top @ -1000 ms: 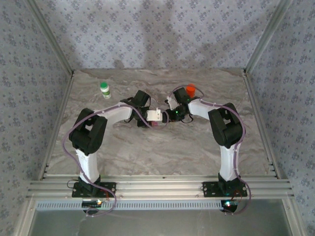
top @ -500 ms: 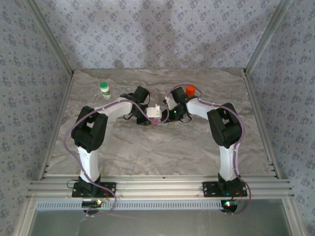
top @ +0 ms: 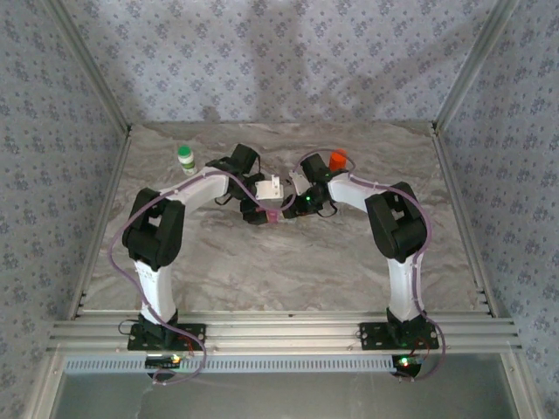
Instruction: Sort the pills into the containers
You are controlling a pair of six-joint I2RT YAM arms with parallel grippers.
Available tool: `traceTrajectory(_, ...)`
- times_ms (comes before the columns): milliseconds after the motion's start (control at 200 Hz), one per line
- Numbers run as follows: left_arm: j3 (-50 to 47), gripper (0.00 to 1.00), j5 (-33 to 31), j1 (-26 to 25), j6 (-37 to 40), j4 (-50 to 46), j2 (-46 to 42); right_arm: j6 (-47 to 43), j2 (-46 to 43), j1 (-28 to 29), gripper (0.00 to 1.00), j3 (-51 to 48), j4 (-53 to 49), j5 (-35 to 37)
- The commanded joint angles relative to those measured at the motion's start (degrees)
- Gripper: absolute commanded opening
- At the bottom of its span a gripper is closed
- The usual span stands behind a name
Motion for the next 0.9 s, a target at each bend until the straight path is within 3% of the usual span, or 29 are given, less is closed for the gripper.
traceTrajectory(0,2.5,0.98,4.1,0.5,3.7,-5.7,-0.1,-1.7,5.6,1.2,0.49,-3.3,-7.5,4.6)
traceTrajectory(540,3.6,0.77,-0.5,-1.0,6.0,-4.1,5.3,-1.7,5.7,1.1,0.48,-3.3,-7.3,4.3)
traceTrajectory(735,3.1,0.55,-0.5,-1.0,6.7,-4.1,4.9,-1.6,5.8,1.1,0.48,-3.2,-7.4,4.3)
traceTrajectory(895,2.6,0.57,-1.0,-1.0,7.0,-4.3,5.0,-1.6,6.0,1.1,0.48,-3.0,-7.4,4.3)
